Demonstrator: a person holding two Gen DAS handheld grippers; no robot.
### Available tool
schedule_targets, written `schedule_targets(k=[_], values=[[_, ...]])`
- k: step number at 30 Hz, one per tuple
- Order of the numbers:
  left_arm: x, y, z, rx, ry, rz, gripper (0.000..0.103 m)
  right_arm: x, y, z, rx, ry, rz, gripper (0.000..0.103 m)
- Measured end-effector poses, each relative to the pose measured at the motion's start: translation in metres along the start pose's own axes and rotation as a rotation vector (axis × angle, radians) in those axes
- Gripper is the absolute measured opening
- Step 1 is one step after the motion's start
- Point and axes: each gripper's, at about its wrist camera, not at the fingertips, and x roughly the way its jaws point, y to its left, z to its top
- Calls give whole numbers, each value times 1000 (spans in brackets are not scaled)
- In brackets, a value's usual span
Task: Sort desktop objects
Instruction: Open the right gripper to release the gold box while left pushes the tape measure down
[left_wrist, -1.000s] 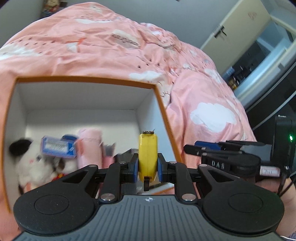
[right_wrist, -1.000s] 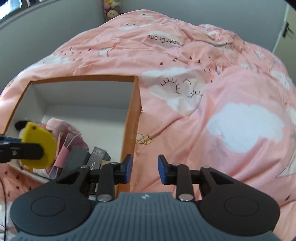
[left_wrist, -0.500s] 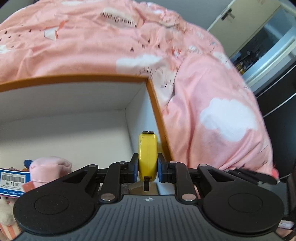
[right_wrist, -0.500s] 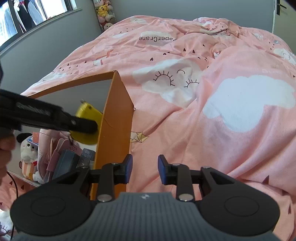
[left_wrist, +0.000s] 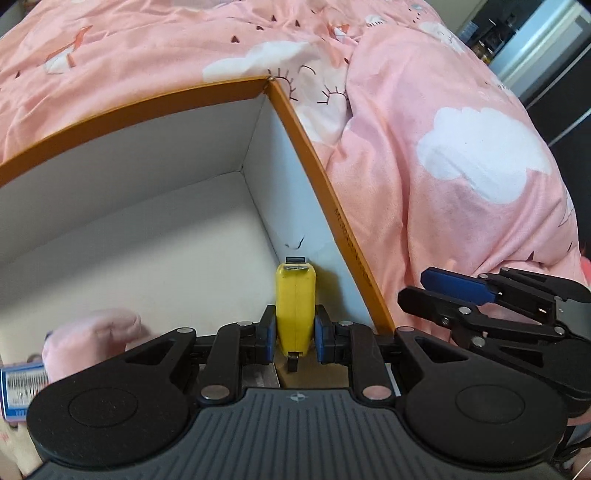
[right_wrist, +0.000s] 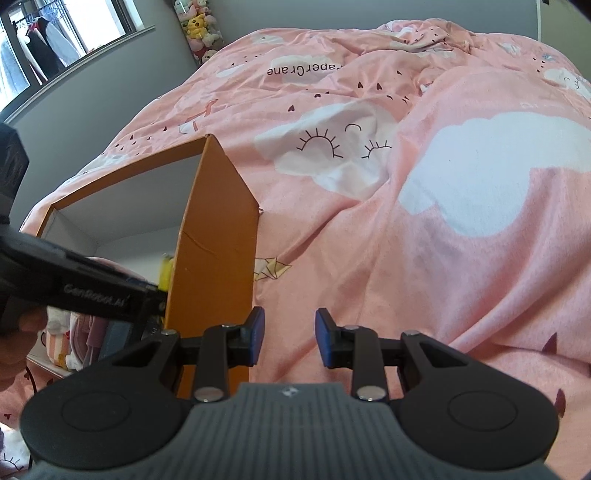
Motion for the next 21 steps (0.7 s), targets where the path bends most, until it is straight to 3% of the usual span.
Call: schedule_targets(k=[11,15,21], values=[[11,-18,13,247,44,120,23,1,0,-2,2,6,-15,32],[16,-21,15,338,112,74,24,1,-1,-3,8,10,-21,32],[23,-34,8,504,151,95,25,1,-3,-5,20,11,-31,32]])
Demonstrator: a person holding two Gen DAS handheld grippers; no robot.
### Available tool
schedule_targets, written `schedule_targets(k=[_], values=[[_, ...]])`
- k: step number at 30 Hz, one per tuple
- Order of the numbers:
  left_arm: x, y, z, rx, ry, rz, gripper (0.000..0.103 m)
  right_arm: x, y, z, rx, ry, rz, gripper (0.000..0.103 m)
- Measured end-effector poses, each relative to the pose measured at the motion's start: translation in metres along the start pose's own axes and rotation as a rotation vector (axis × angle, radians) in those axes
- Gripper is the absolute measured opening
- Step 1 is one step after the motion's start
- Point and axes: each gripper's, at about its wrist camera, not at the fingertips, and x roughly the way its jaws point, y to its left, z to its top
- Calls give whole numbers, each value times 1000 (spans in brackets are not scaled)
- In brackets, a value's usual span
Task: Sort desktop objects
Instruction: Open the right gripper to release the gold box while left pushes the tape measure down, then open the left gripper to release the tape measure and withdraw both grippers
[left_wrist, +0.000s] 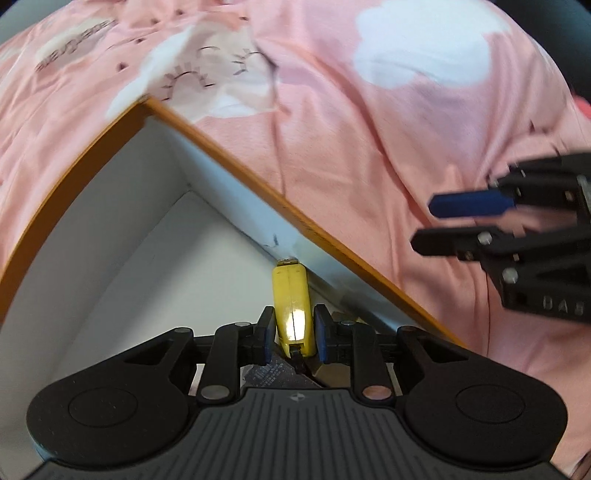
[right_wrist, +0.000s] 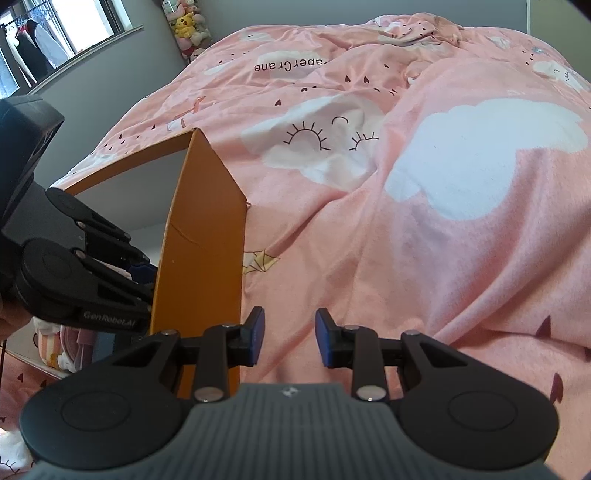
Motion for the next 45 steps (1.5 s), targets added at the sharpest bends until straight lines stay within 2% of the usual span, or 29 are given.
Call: schedule_targets(k=[4,7,12,16,21,24,27,29,32,34,39,45], values=[[-1,-11,-3,145,26,-2,25,0,-1,0,6,4,-3,32],[-2,-10,-3,193,37,-22,26,0,-1,0,8,5,-6,32],[-5,-4,-1,190,47,-59,27,-1,-1,-1,6,6,-10,32],[-16,-1,1,166,5,-64,30,0,1,0,-8,18,-18,32],[-14,-4,1,164,-30,-20,30,5,8,0,-49,43,-25,32],[-8,-6,3,162,-45,-39,32,7,10,-1,-57,51,-21,32],[-4,-8,3,186,-45,-21,32,9,8,-2,-50,61,-27,32],[0,-8,5,205,-45,-23,28,10,7,-3,-45,67,-32,32],[-6,-10,2,247,-46,-61,27,13,7,-4,-47,76,-34,32],[-9,-11,1,273,-37,-95,19,14,8,-4,-51,80,-35,33],[-2,-13,7,310,-4,-118,19,15,8,-5,-51,86,-39,33],[-4,-1,8,256,2,-163,20,13,8,-4,-44,81,-42,33]])
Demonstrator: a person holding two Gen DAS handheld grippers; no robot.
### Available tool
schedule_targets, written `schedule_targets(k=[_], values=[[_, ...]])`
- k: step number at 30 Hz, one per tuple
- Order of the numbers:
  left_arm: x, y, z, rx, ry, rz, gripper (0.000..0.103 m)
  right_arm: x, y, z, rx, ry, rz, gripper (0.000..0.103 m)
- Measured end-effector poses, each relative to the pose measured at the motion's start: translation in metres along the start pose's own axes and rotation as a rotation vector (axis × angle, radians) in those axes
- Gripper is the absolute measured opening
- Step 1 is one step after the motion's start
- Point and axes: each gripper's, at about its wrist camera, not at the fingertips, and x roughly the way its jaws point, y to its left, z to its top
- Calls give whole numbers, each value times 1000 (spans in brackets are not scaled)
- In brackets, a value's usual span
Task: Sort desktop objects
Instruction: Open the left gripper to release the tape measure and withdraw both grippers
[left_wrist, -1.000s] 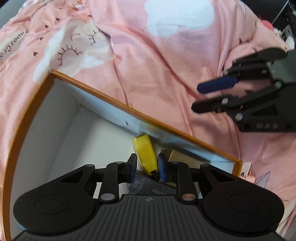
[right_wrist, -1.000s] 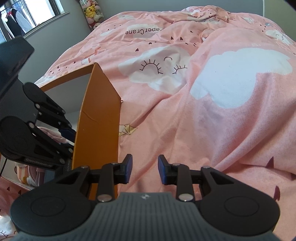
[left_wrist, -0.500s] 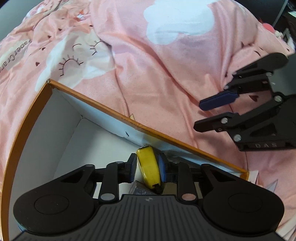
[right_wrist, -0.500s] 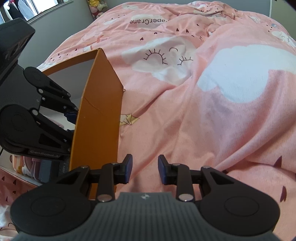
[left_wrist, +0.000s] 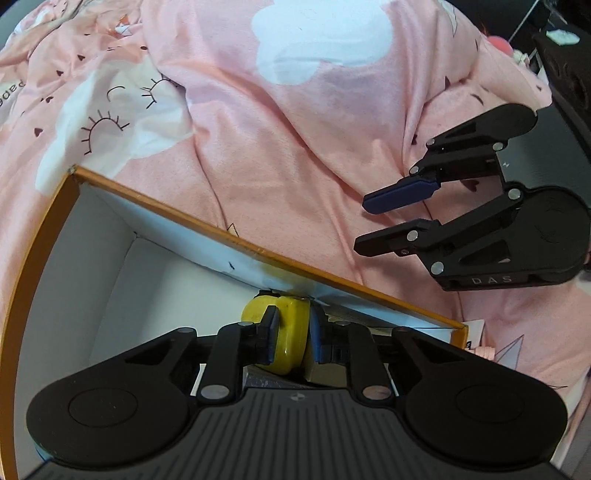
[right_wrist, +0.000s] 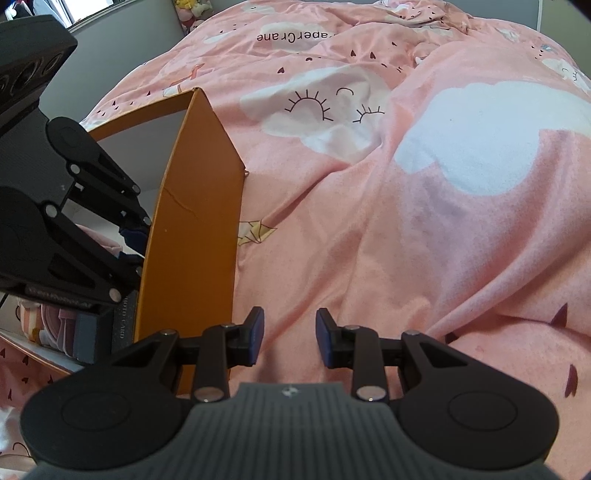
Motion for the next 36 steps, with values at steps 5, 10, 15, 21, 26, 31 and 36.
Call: schedule_targets(k=[5,10,15,21,26,31,36], values=[[-21,17,-9,-98,-64,-43,20,0,-1,-1,5,0,-4,34],[-27,38,-12,-250,-99,-1,20,0,0,-1,-3,1,-8,34],[-5,44,-5,-291,-60,54,20,-1,3,-1,-15,0,-12,37],[19,43,-1,-287,0,105,19,-1,2,-1,-9,0,-12,37],[27,44,-1,-284,15,61,4,2,2,0,-10,10,-13,37],[43,28,4,-200,42,42,0,3,2,0,-10,12,-12,37],[35,28,7,-175,23,20,0,2,0,0,7,10,-10,38]])
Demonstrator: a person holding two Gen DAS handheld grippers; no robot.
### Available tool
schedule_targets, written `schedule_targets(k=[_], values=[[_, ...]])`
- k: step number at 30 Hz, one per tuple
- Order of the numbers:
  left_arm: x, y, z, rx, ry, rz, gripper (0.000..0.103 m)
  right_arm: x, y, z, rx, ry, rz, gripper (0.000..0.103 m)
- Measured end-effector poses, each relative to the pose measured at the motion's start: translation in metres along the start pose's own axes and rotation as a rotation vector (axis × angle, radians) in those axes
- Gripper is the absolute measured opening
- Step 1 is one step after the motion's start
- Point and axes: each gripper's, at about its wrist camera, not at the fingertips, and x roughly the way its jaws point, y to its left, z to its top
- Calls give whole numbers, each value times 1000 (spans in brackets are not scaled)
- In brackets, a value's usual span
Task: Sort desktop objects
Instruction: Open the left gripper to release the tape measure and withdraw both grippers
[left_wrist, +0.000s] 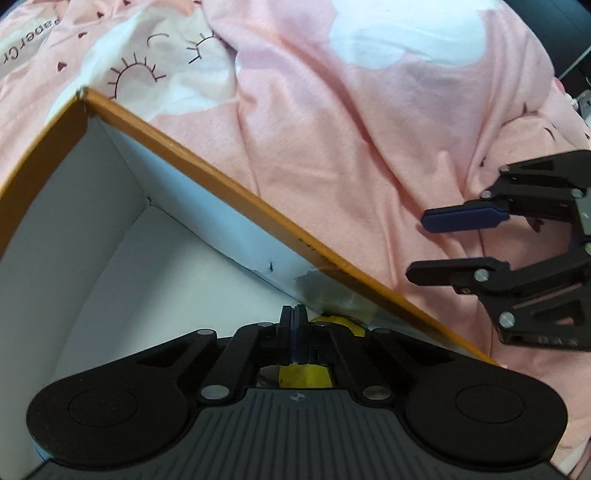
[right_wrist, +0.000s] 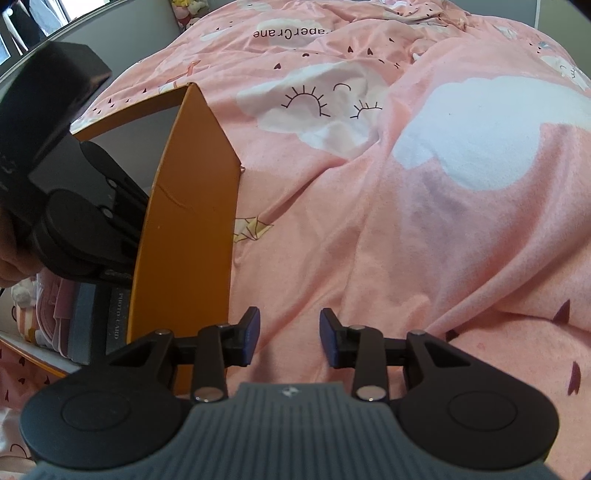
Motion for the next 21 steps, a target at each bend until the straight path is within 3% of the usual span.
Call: schedule_targets(k=[8,13,21], values=[[-3,5,-13,-51,3,63,0,-4,5,0,-24,-8,2,38],[-35,4,-28,-120,-78,144,0,-12,12,2,-62,-27,-21,40],[-85,-39,-47,-152,-239,240,1,-27,27,-3,-112,-41,-27,41]])
